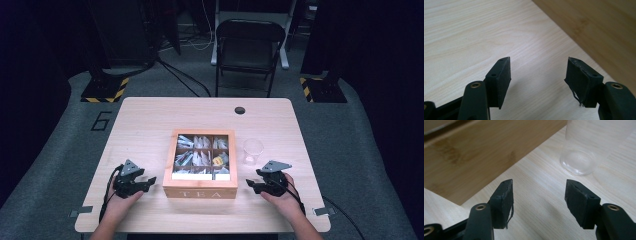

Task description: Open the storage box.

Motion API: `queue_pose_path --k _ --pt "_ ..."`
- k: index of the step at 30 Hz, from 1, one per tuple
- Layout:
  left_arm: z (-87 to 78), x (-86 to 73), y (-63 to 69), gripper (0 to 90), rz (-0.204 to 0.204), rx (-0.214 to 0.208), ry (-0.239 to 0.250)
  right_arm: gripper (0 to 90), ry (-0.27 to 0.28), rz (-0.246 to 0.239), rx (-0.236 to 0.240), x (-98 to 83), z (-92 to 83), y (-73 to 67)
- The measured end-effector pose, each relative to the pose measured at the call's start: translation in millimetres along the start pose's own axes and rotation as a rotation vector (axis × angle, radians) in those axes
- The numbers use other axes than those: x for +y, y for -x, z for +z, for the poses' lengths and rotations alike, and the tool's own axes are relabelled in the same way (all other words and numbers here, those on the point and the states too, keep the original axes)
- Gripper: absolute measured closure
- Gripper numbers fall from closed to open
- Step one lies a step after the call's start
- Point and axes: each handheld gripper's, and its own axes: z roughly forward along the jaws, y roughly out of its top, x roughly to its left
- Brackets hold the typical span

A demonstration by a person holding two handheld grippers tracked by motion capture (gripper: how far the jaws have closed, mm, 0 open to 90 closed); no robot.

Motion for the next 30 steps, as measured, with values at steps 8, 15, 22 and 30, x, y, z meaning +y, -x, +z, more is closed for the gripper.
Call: queue_pose_path --k 8,15,22,30 --pt "-12.6 3.0 4.2 38.8 0.002 -0.027 0.014 44.0 0.017 -0.021 0.020 7.9 -10.7 -8.1" --pt "-21.6 7.8 6.5 41.8 0.005 -0.028 0.030 44.0 0.033 -0.017 0.027 12.0 -17.3 -11.9" --pt "-27.6 9.8 8.9 42.6 0.003 -0.037 0.024 48.2 0.023 -0.036 0.037 13.9 -23.4 -12.2" --pt "-35.8 13.7 14.9 42.9 -0.002 -0.053 0.033 47.9 0.026 -0.034 0.044 17.7 -29.3 -18.9"
